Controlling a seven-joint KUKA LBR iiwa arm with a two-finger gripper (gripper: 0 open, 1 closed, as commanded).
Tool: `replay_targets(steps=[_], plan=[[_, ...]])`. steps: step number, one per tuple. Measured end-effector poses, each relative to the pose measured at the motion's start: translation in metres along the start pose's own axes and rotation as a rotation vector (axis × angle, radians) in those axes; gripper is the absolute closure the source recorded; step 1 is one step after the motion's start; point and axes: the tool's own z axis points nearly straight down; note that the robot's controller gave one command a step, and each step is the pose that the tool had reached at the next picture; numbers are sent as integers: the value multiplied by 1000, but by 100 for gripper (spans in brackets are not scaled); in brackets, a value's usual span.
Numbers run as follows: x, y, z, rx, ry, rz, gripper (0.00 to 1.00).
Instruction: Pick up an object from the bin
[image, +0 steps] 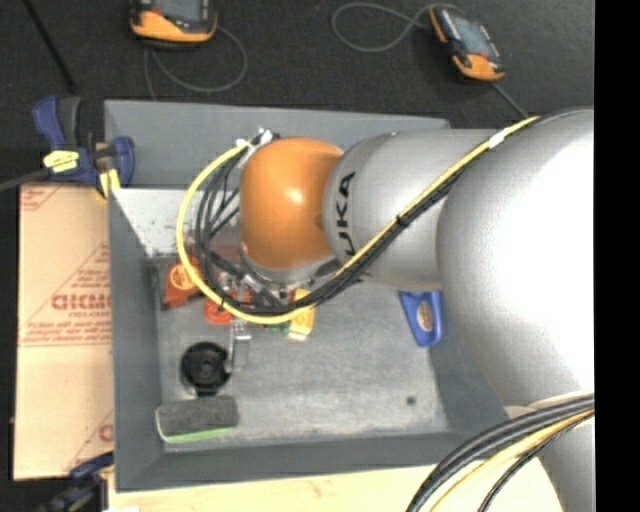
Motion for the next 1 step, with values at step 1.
replay_targets(steps=[1], plan=[[-2,-1,-5,-1,-8,3,0]])
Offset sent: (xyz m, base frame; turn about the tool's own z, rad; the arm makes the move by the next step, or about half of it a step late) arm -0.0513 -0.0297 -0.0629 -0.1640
